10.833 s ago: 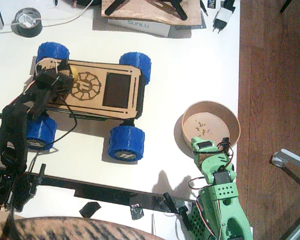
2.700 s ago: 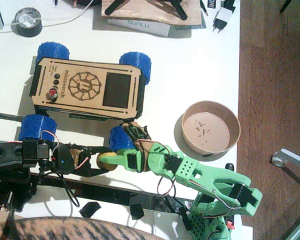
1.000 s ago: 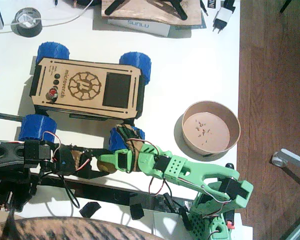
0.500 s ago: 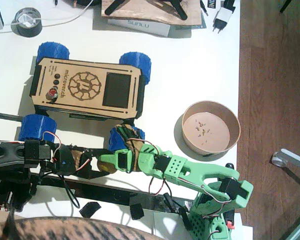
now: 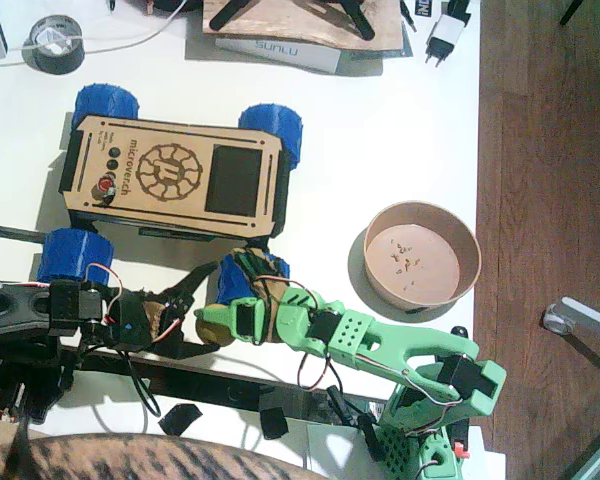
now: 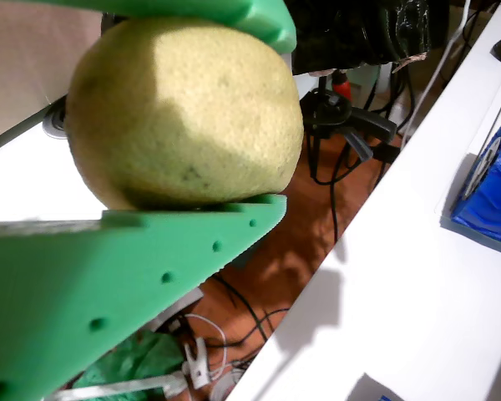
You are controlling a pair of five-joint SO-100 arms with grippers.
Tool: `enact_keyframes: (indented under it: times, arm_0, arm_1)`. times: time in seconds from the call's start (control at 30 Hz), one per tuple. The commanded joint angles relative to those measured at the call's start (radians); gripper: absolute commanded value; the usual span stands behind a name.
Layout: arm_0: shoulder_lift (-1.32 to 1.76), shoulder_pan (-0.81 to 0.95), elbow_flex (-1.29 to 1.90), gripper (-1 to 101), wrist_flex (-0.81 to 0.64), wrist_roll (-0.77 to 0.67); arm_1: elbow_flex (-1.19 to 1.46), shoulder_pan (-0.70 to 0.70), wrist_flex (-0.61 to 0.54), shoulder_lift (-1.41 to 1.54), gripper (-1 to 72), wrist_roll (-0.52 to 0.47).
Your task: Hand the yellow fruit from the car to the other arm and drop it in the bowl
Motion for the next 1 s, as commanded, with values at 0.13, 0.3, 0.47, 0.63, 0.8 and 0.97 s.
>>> enact_keyframes:
  times: [0.13,0.3,0.47,0.63,0.8,0.97]
  arm_0:
    - [0.074,-0.020,-0.012,63,0.081,0.005]
    - [0.284,-0.051,-0.012,63,0.281,0.006]
    - [0.413,-0.186,-0.012,62,0.472,0.006]
    - [0.503,-0.362,-0.012,57,0.660,0.009]
    - [0.618,-0.529,-0.012,53,0.828,0.097]
    - [0.683,-0.646,-0.012,46,0.910,0.318]
  arm_1:
    - [-0.025,0.008,-0.015,0.026,0.0,-0.005]
    - [-0.003,0.086,-0.012,0.078,0.0,0.018]
    - [0.015,0.212,0.054,0.190,-0.1,0.060]
    - [-0.012,0.371,0.198,0.307,-0.1,0.156]
    - [-0.080,0.537,0.316,0.341,-0.2,0.261]
    - [-0.140,0.692,0.379,0.296,-0.2,0.370]
